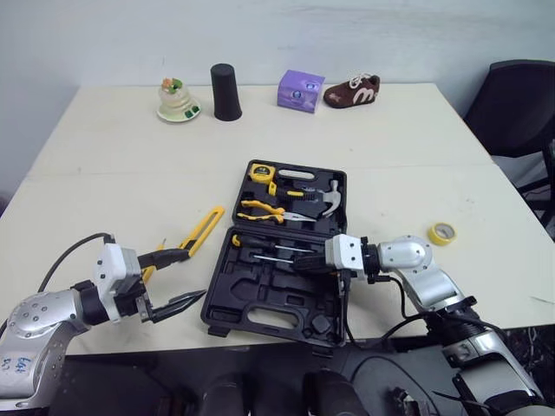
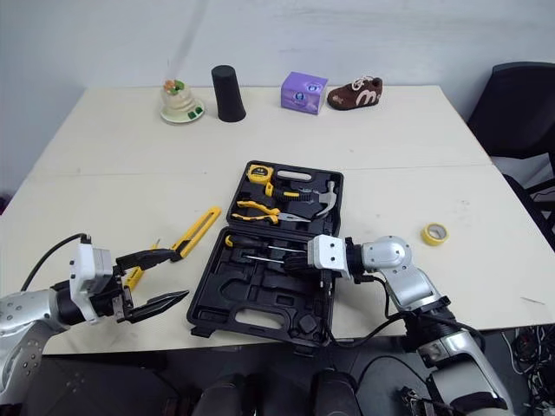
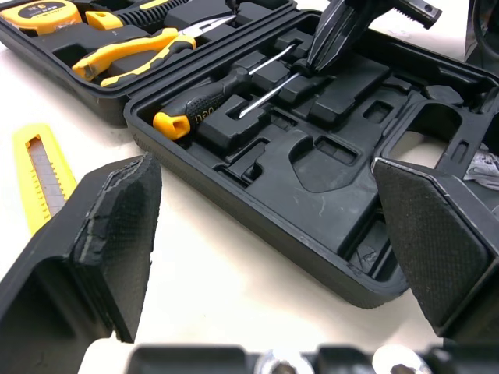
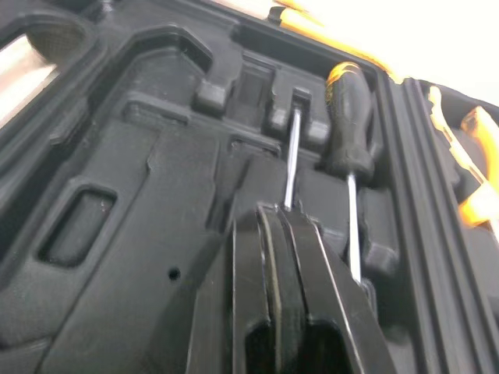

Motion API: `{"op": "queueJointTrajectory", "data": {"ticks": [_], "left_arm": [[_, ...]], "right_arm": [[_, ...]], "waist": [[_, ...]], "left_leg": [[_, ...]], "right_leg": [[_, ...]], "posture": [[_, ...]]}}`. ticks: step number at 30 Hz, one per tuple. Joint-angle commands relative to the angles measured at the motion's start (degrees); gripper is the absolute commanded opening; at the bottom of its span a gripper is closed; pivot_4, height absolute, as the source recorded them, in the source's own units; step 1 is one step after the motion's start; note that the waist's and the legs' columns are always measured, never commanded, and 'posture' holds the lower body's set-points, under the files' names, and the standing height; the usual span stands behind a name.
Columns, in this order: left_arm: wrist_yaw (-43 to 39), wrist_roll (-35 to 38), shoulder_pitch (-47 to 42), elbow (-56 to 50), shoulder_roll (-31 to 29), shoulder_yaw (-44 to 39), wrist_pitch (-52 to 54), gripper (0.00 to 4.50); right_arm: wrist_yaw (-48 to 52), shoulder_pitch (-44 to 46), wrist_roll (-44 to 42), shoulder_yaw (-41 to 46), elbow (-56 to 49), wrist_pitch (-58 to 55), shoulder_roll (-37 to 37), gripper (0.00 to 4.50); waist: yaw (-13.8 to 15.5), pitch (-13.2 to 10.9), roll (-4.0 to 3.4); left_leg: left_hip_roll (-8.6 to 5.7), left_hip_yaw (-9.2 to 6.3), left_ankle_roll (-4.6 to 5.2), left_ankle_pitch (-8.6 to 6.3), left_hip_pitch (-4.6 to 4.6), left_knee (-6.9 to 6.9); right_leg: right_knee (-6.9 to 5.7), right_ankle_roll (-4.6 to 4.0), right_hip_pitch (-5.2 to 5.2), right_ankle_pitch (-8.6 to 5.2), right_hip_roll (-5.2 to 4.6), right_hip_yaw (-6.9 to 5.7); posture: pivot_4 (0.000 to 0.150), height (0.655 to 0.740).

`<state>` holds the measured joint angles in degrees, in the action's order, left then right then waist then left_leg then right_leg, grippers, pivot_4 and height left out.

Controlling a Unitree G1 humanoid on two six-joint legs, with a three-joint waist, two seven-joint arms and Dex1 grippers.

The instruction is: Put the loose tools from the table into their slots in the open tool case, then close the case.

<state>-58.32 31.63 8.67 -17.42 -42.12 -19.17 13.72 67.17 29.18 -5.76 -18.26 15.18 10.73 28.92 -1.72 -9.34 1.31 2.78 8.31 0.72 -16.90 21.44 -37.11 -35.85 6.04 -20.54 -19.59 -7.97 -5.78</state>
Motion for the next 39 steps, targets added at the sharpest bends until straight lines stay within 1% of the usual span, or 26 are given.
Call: {"op": "queueJointTrajectory", "data": {"ticks": [1, 3, 6, 9, 11, 12, 14, 16, 18, 19, 21, 23, 25, 27, 28, 30, 32, 34, 36, 39], "left_arm": [[0.2, 0.0, 0.5, -1.7, 0.1, -0.3, -0.9, 4.5], [0.3, -0.1, 0.6, -1.8, 0.2, -0.2, -1.0, 4.5], [0.1, -0.2, 0.6, -1.6, 0.3, -0.2, -1.2, 4.5], [0.1, -0.4, 0.6, -1.4, 0.5, -0.2, -1.4, 4.5], [0.4, -0.5, 0.3, -1.0, 0.9, -0.5, -2.1, 4.5], [0.8, -0.6, -0.4, -0.1, 1.3, -1.1, -3.0, 4.5], [1.3, -0.3, -1.1, 1.2, 1.7, -2.1, -3.5, 4.5], [1.6, 0.0, -1.0, 1.9, 1.4, -2.8, -3.1, 4.5], [1.3, 0.1, -0.1, 3.0, 0.4, -4.6, -2.5, 4.5], [1.5, -0.5, 0.4, 6.6, -0.7, -8.0, -3.5, 4.5], [2.1, -1.2, 1.1, 11.6, -2.2, -12.7, -4.2, 4.5], [3.6, -0.9, 2.3, 13.3, -2.8, -14.7, -2.1, 4.5], [6.0, -2.2, 2.3, 15.3, -1.7, -17.4, -5.3, 4.5], [10.9, -4.3, 4.3, 18.9, 0.5, -22.2, -8.1, 4.5], [12.4, -4.6, 5.3, 19.8, 1.3, -23.8, -8.6, 4.5], [16.4, -4.7, 7.4, 20.8, 2.8, -26.6, -6.6, 4.5], [20.2, -4.5, 9.0, 22.0, 3.7, -29.4, -4.4, 4.5], [22.2, -4.6, 10.6, 23.2, 4.5, -32.0, -5.0, 4.5], [23.3, -4.6, 11.9, 24.1, 4.9, -34.2, -6.2, 4.5], [27.1, -5.6, 13.8, 24.6, 6.5, -36.6, -7.3, 4.5]], "right_arm": [[-1.5, -1.8, 3.6, -1.9, 4.5, -12.9, 1.0, 0.03], [-1.1, -1.8, 2.9, -2.4, 3.1, -19.3, 1.3, 0.03], [-0.2, -1.7, 2.7, -2.8, 1.6, -19.3, 1.7, 0.03], [-0.1, -1.4, -0.9, -0.3, -0.3, -19.6, 0.2, 0.03], [1.6, -1.6, -6.5, 3.8, -3.0, -18.0, -0.5, 0.03], [5.2, -2.4, -12.2, 7.6, -5.7, -15.8, -0.2, 0.03], [9.5, -3.9, -19.4, 13.1, -9.0, -13.3, 0.6, 0.03], [10.5, -4.8, -21.8, 15.9, -10.1, -13.6, 1.8, 0.03], [11.0, -5.1, -22.3, 16.4, -12.2, -21.1, 6.9, 0.03], [10.5, -7.0, -22.2, 20.1, -13.3, -19.3, 9.7, 0.33], [8.6, -10.4, -22.1, 25.8, -14.8, -16.1, 12.9, 1.0], [6.8, -13.1, -21.1, 29.0, -14.8, -13.9, 14.4, 1.95], [4.6, -15.9, -19.4, 33.2, -13.1, -10.3, 15.8, 2.97], [0.5, -20.3, -16.3, 41.8, -6.1, -4.5, 19.2, 3.97], [-0.8, -21.9, -15.5, 44.4, -3.6, -2.6, 20.2, 4.47], [-2.0, -25.9, -14.0, 48.4, 3.8, 2.6, 22.1, 4.47], [-5.1, -28.8, -12.6, 52.0, 12.9, 6.5, 23.7, 4.47], [-8.7, -29.9, -11.6, 54.7, 19.3, 9.9, 25.0, 4.47], [-11.3, -30.8, -11.4, 56.2, 21.6, 12.2, 25.2, 4.47], [-14.8, -30.6, -9.5, 56.0, 28.1, 14.2, 27.0, 4.47]], "waist": [[0.0, 0.1, -0.1], [0.0, 0.3, -0.14], [0.1, 0.6, -0.24], [0.1, 0.7, -0.23], [0.1, 0.6, -0.24], [0.2, 0.6, -0.24], [0.3, 0.2, -0.76], [0.2, 0.0, -1.02], [0.0, -0.2, -1.12], [-0.1, -0.4, -1.1], [-0.1, -0.4, -1.03], [-0.1, -0.5, -0.88], [0.0, -0.7, -0.77], [0.1, -0.7, -0.73], [0.2, -0.8, -0.64], [0.2, -0.8, -0.59], [0.2, -0.9, -0.39], [0.1, -1.0, -0.19], [-0.1, -1.0, -0.19], [-0.8, -1.1, -0.32]], "left_leg": [[0.0, -0.01, 0.2, -0.18, -0.25, 0.06], [0.04, -0.03, 0.23, -0.23, -0.3, 0.07], [0.07, -0.07, 0.2, -0.22, -0.29, 0.1], [0.05, -0.08, 0.2, -0.24, -0.25, 0.12], [0.03, -0.08, 0.21, -0.26, -0.21, 0.15], [0.03, -0.08, 0.21, -0.27, -0.16, 0.15], [-0.05, -0.07, 0.23, -0.27, 0.16, 0.15], [-0.08, -0.05, 0.13, -0.14, 0.54, 0.11], [-0.08, 0.06, 0.44, 0.1, 1.02, 0.06], [-0.07, 0.15, 0.45, 0.1, 1.03, 0.06], [-0.01, 0.24, 0.46, 0.1, 1.03, 0.05], [0.07, 0.28, 0.41, 0.04, 1.01, 0.08], [0.09, 0.35, 0.46, -0.01, 0.99, 0.03], [0.04, 0.38, 0.55, -0.09, 1.0, 0.01], [-0.02, 0.42, 0.58, -0.11, 1.0, 0.01], [-0.16, 0.47, 0.72, -0.18, 0.99, 0.0], [-0.18, 0.49, 0.76, -0.25, 0.96, 0.01], [-0.12, 0.46, 0.75, -0.26, 0.96, 0.0], [-0.06, 0.46, 0.47, -0.42, 0.95, 0.02], [0.02, 0.49, 0.42, -0.4, 0.84, 0.09]], "right_leg": [[0.03, -0.05, 0.08, -0.03, -0.03, 0.03], [0.02, -0.09, 0.1, -0.05, -0.05, 0.04], [0.0, -0.15, 0.06, -0.08, -0.07, 0.02], [0.03, -0.18, 0.04, -0.09, -0.1, 0.01], [0.07, -0.18, 0.02, -0.09, -0.13, 0.01], [0.1, -0.18, -0.01, -0.09, -0.13, 0.01], [0.14, -0.15, -0.02, -0.07, -0.19, 0.0], [0.1, -0.11, -0.33, -0.05, -0.19, -0.04], [-0.08, -0.11, -0.91, -0.05, -0.12, -0.08], [-0.1, -0.11, -0.96, -0.05, -0.11, -0.11], [-0.06, -0.11, -0.99, -0.05, -0.01, -0.31], [0.0, -0.11, -0.99, -0.06, 0.17, -0.47], [0.08, -0.11, -0.97, -0.06, 0.21, -0.52], [0.12, -0.03, -0.96, -0.02, 0.12, -0.47], [0.15, 0.03, -0.95, 0.01, 0.03, -0.44], [0.2, 0.09, -0.94, 0.05, -0.15, -0.43], [0.25, 0.1, -0.92, 0.05, -0.18, -0.41], [0.25, 0.1, -0.89, 0.05, -0.17, -0.36], [0.25, 0.09, -0.91, 0.05, -0.29, -0.25], [0.17, 0.06, -0.93, 0.04, -0.31, -0.27]], "posture": [[0.15, 0.74], [0.15, 0.74], [0.15, 0.74], [0.15, 0.74], [0.15, 0.74], [0.15, 0.74], [0.15, 0.74], [0.15, 0.74], [0.15, 0.74], [0.15, 0.74], [0.15, 0.74], [0.15, 0.74], [0.15, 0.74], [0.15, 0.74], [0.15, 0.74], [0.15, 0.74], [0.15, 0.74], [0.15, 0.74], [0.15, 0.74], [0.15, 0.74]]}}
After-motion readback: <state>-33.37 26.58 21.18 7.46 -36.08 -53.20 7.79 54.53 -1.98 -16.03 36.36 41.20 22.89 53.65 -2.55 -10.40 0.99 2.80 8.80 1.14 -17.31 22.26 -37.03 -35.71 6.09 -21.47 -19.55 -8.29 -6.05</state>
